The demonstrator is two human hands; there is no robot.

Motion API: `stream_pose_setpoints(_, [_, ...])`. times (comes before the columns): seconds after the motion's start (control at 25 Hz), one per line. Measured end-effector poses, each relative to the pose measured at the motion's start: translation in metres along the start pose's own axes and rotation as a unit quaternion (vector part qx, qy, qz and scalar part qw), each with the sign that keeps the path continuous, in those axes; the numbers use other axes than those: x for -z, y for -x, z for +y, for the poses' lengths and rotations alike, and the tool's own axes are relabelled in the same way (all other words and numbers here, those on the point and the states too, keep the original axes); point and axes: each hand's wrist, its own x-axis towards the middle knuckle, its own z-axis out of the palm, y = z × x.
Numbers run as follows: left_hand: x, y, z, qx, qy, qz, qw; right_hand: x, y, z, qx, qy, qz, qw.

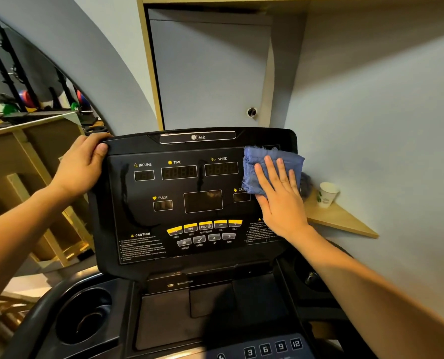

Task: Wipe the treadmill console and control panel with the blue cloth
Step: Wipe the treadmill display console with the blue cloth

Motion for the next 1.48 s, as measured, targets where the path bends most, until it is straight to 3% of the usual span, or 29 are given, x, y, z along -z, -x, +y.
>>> stream_pose_setpoints(0.6, [-0.006,-0.005,-0.016,0.019,-0.026,0.004,0.999,-0.047,0.138,-0.015,0.036,-0.006,-0.116,0.993])
stream_pose_setpoints(1.48, [0.007,0.013,-0.005,0.056,0.08,-0.022,0.995,-0.038,0.132,-0.085,0.049,-0.006,-0.062,0.997])
